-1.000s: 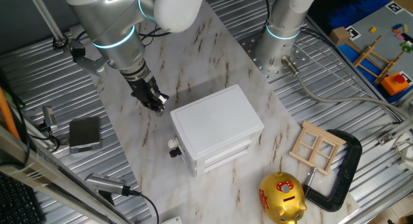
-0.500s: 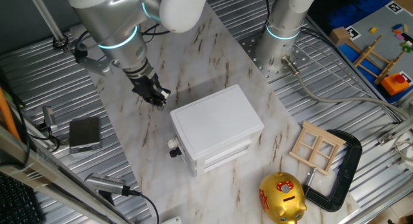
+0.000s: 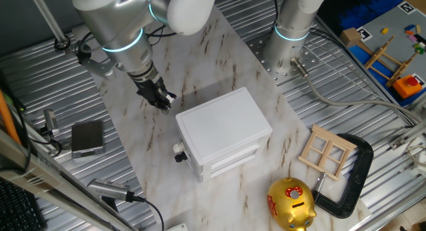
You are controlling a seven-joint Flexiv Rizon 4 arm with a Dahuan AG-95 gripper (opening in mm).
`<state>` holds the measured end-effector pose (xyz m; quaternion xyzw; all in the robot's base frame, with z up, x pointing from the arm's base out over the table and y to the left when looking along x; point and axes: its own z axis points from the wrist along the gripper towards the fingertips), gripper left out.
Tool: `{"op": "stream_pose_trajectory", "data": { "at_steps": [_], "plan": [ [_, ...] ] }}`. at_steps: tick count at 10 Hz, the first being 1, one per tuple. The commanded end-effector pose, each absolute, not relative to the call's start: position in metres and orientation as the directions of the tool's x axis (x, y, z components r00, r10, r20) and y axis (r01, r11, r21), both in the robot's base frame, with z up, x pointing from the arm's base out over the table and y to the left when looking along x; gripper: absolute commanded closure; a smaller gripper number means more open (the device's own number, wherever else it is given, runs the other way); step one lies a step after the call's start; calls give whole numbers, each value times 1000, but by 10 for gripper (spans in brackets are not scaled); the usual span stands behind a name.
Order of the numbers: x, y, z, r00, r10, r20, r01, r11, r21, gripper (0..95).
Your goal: Put things in the drawer
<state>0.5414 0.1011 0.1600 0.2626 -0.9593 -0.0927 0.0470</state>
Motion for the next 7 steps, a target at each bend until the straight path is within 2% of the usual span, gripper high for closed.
{"op": "stream_pose_trajectory", "data": {
  "at_steps": [1, 4, 7],
  "plan": [
    [542, 100, 160, -840, -539, 56, -519, 830, 203, 950],
    [540, 83, 164, -825, -556, 102, -531, 823, 201, 950],
    [543, 37, 148, -768, -630, 114, -608, 773, 178, 950]
  ]
}}
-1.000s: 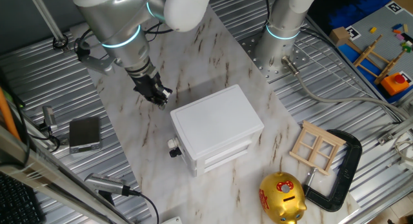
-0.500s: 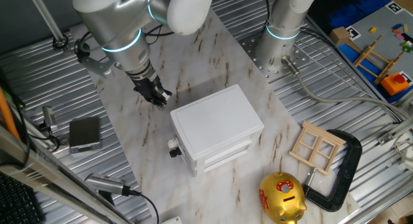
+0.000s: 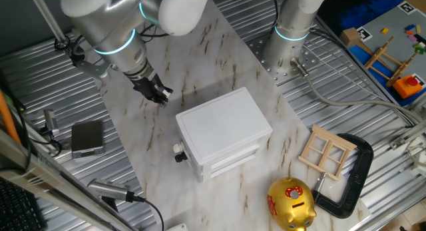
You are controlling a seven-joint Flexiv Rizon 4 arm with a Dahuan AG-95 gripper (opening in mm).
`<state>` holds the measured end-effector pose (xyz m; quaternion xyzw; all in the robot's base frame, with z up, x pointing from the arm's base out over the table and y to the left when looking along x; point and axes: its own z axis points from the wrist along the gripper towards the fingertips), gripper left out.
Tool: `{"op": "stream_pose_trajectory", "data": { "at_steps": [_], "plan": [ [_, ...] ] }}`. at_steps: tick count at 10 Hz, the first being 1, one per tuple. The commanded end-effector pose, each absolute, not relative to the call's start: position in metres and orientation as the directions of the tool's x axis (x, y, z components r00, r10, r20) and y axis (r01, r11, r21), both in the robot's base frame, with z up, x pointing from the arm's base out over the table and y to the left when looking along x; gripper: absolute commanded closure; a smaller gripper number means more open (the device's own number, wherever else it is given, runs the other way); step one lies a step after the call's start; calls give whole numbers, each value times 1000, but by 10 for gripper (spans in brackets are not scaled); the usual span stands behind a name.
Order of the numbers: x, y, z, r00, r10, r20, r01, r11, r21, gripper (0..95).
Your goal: Put things in the drawer
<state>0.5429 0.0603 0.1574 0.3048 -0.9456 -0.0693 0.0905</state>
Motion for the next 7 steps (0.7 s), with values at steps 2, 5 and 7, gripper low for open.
{"op": "stream_pose_trajectory", "data": {
  "at_steps": [2, 5, 7],
  "plan": [
    [544, 16, 135, -744, -660, 102, -638, 748, 183, 950],
    [543, 7, 129, -735, -670, 101, -649, 739, 183, 950],
    [543, 9, 129, -760, -641, 106, -620, 764, 180, 950]
  ]
}}
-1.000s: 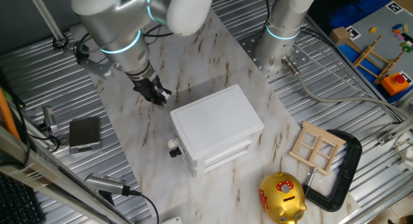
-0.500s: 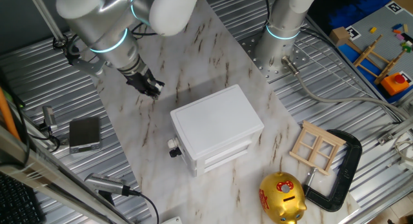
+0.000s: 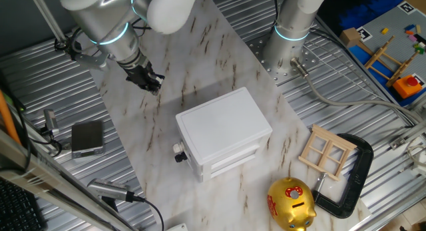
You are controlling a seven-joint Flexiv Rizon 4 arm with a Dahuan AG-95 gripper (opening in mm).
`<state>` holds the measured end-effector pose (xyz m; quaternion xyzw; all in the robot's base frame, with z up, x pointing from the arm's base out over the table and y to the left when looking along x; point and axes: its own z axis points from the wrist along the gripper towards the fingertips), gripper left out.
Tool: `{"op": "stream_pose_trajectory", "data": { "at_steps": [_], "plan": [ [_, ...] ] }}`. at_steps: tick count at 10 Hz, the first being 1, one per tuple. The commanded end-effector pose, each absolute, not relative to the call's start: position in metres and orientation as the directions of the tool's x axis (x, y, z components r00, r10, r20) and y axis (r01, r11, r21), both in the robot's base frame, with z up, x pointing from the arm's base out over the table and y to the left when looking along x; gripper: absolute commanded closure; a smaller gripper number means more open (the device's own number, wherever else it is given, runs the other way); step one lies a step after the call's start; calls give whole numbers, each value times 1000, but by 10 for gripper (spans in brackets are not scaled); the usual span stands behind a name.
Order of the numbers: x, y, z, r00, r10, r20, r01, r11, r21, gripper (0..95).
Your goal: Put things in the drawer
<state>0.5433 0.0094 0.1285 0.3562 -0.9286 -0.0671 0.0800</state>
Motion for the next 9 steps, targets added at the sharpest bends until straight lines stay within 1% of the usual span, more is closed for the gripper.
{"op": "stream_pose_trajectory", "data": {
  "at_steps": [1, 2, 4, 7, 9],
  "plan": [
    [543, 9, 129, -780, -616, 113, -594, 785, 176, 950],
    [543, 9, 129, -805, -581, 121, -560, 811, 170, 950],
    [543, 9, 129, -820, -559, 120, -538, 826, 169, 950],
    [542, 6, 129, -812, -572, 115, -550, 816, 177, 950],
    [542, -13, 125, -797, -594, 112, -572, 801, 176, 950]
  ]
}}
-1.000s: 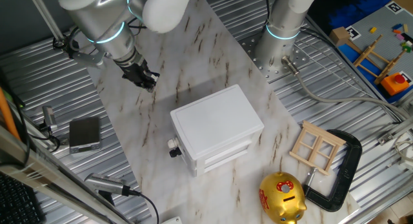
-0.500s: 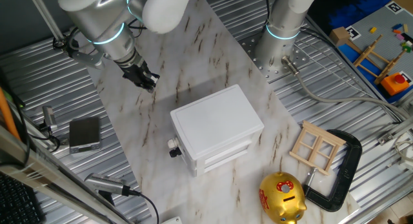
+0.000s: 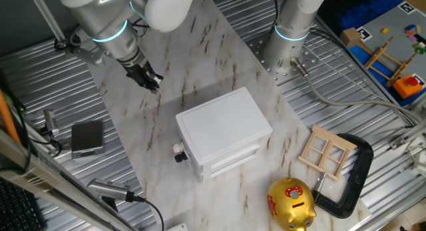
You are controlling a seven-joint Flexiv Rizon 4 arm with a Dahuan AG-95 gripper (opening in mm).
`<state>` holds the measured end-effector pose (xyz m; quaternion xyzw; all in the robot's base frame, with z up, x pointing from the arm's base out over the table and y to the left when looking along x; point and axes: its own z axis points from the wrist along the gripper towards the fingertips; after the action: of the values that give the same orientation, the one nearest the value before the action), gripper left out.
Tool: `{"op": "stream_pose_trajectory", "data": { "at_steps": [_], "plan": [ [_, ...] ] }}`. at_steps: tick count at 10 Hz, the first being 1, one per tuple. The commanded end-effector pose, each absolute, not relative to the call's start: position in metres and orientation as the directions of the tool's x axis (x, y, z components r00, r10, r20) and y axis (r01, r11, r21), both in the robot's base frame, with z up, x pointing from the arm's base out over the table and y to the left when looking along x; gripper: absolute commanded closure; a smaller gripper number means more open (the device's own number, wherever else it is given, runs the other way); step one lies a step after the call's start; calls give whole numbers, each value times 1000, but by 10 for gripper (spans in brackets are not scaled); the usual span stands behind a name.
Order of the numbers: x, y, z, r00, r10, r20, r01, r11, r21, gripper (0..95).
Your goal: Put things in the drawer
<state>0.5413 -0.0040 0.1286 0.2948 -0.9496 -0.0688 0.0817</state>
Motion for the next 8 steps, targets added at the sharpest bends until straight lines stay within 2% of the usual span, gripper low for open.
{"op": "stream_pose_trajectory", "data": {
  "at_steps": [1, 6, 8],
  "plan": [
    [542, -26, 120, -787, -607, 111, -586, 791, 176, 950],
    [534, -73, 99, -721, -685, 110, -665, 727, 169, 950],
    [533, -73, 98, -742, -648, 171, -640, 761, 105, 950]
  ]
}}
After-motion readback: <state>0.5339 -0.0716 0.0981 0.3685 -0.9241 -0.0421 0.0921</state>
